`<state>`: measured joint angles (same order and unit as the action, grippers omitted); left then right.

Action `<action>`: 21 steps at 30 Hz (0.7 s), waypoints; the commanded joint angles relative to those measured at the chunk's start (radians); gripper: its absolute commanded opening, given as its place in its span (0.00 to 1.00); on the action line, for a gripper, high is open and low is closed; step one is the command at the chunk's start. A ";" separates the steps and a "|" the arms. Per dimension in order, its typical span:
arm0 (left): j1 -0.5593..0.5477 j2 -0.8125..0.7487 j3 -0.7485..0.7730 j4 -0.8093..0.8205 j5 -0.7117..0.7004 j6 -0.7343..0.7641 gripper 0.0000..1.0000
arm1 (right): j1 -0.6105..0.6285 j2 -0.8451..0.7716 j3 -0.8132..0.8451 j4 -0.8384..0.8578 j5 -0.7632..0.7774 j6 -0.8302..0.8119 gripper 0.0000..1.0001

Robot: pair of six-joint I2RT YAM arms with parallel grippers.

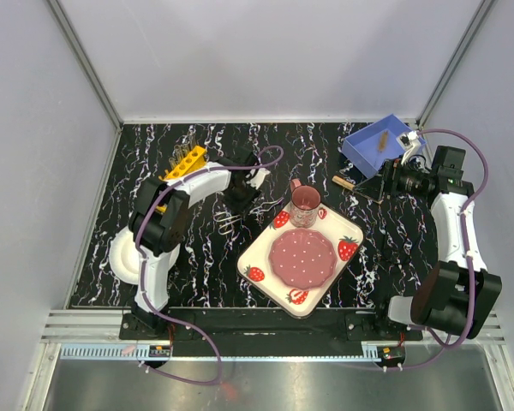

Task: Organize the chemistry lab equipment

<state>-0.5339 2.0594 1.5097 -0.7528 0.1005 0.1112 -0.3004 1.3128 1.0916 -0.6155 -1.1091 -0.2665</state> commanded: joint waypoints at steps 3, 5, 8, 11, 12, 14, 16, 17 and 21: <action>-0.003 0.002 0.014 0.001 -0.059 -0.013 0.43 | 0.003 0.008 0.011 0.005 -0.008 -0.019 0.87; -0.001 -0.007 -0.011 0.016 -0.074 -0.051 0.35 | 0.003 0.011 0.013 0.005 -0.008 -0.019 0.87; -0.001 -0.033 -0.066 0.041 -0.097 -0.134 0.25 | 0.001 0.011 0.013 0.002 -0.008 -0.020 0.87; 0.000 -0.059 -0.123 0.061 -0.123 -0.223 0.21 | 0.003 0.009 0.013 0.000 -0.009 -0.022 0.88; 0.000 -0.065 -0.144 0.067 -0.133 -0.243 0.21 | 0.001 0.009 0.013 0.000 -0.009 -0.020 0.87; 0.003 -0.079 -0.166 0.067 -0.140 -0.303 0.21 | 0.001 0.008 0.013 -0.001 -0.009 -0.023 0.87; 0.005 -0.087 -0.177 0.070 -0.151 -0.343 0.21 | 0.001 0.006 0.013 0.000 -0.009 -0.023 0.87; 0.008 -0.096 -0.181 0.069 -0.157 -0.355 0.21 | 0.003 0.006 0.013 -0.001 -0.009 -0.023 0.87; 0.018 -0.131 -0.195 0.070 -0.194 -0.395 0.21 | 0.001 0.003 0.013 0.000 -0.009 -0.023 0.87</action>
<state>-0.5335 1.9598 1.3529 -0.6586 -0.0208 -0.1959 -0.3004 1.3235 1.0916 -0.6182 -1.1091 -0.2703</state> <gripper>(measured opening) 0.233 0.872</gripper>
